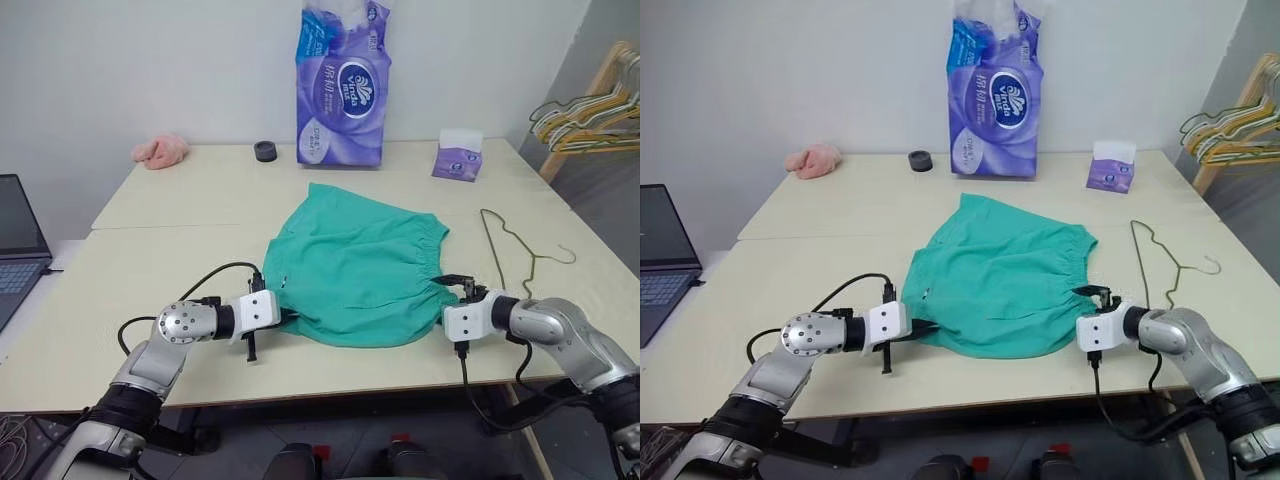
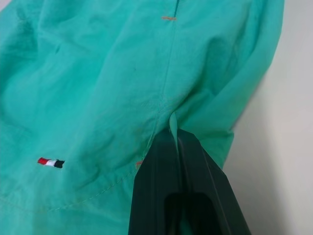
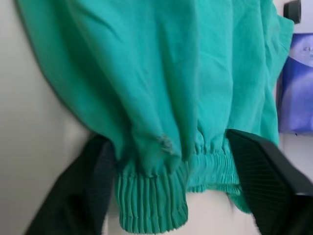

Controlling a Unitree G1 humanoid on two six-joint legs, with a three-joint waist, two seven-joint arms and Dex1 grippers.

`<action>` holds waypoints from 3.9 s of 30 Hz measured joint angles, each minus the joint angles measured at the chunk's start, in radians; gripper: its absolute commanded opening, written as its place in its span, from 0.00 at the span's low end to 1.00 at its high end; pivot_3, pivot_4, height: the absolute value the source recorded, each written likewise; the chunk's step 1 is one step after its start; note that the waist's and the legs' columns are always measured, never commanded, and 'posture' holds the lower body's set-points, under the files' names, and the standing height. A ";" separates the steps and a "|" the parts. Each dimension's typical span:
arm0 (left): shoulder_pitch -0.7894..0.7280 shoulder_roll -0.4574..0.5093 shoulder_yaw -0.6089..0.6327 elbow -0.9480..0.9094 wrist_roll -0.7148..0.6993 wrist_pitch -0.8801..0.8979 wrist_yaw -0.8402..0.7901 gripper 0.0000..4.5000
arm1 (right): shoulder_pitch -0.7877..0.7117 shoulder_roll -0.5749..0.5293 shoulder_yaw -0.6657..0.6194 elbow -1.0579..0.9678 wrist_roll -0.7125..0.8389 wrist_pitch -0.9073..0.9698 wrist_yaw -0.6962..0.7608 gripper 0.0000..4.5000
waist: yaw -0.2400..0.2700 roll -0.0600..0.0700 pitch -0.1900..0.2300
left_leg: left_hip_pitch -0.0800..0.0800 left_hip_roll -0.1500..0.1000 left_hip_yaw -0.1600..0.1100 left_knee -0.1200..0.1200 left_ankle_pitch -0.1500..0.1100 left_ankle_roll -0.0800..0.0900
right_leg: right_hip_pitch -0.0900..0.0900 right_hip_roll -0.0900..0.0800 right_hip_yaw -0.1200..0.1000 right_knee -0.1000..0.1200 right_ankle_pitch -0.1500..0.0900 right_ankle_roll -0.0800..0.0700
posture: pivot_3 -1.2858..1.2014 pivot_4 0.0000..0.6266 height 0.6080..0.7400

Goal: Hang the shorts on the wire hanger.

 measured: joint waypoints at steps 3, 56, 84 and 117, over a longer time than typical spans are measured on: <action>0.016 0.000 0.004 -0.034 -0.018 0.019 -0.004 0.00 | 0.000 0.001 0.004 0.010 0.014 -0.029 0.019 0.33 | 0.000 0.000 0.000 | 0.000 0.000 0.000 0.000 0.000 0.000 | 0.000 0.000 0.000 0.000 0.000 0.000 | 0.54 0.05 1.00; 0.108 0.048 -0.017 -0.517 -0.391 0.691 -0.217 1.00 | 0.195 -0.334 -0.400 -0.231 0.636 0.480 0.455 0.99 | -0.014 0.000 0.001 | 0.001 0.002 0.002 0.002 -0.003 0.003 | 0.001 0.001 0.001 0.000 -0.003 0.001 | 0.51 0.05 1.00; -0.191 -0.150 -0.029 -0.333 -0.236 0.458 -0.046 1.00 | -0.236 0.133 -0.428 0.373 0.594 1.147 -0.148 0.73 | -0.065 0.005 -0.004 | 0.005 0.001 0.018 0.002 -0.006 0.008 | 0.000 0.006 0.019 -0.002 0.004 0.004 | 0.49 0.05 1.00; -0.507 -0.089 0.219 0.138 -0.266 0.490 0.075 1.00 | -0.107 -0.076 -0.115 -0.228 0.413 0.707 0.176 0.00 | -0.075 -0.004 -0.012 | 0.004 0.002 0.020 0.003 -0.009 0.008 | -0.002 0.005 0.022 -0.002 0.004 0.007 | 0.49 0.06 1.00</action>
